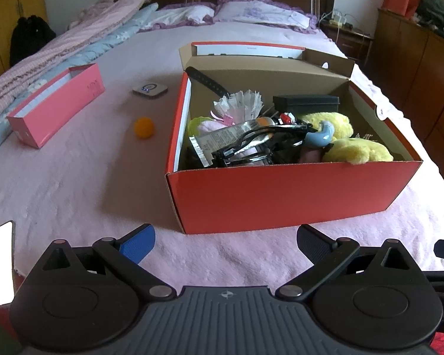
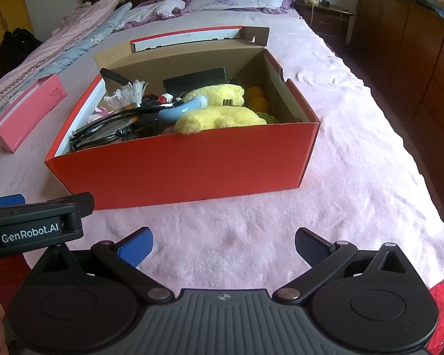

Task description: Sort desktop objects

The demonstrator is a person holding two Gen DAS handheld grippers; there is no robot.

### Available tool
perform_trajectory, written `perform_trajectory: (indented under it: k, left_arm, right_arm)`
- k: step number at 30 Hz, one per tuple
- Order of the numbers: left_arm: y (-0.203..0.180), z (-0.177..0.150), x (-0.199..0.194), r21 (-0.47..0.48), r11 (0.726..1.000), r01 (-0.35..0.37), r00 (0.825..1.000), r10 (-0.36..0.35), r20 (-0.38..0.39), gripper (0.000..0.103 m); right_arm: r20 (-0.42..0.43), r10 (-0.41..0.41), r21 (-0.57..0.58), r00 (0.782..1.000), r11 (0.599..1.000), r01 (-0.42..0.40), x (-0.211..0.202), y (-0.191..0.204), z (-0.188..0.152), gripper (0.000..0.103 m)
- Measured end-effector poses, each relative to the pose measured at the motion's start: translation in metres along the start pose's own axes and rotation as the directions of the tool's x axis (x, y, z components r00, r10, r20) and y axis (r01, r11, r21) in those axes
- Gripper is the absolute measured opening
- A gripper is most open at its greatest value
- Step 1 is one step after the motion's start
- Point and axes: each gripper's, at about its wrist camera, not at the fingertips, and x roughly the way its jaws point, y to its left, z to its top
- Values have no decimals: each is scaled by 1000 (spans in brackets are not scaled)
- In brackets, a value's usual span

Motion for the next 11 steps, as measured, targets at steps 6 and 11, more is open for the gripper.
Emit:
perform_trajectory:
  k: [6, 11]
  left_arm:
    - [-2, -1, 0, 7, 1000, 7, 1000, -7, -1, 103]
    - [-6, -1, -1, 23, 1000, -4, 1000, 4, 3, 103]
  right_arm:
    - [-7, -1, 1, 1000, 1000, 1, 1, 0, -1, 103]
    - [-9, 2, -4, 1000, 1000, -2, 2, 0, -2, 103]
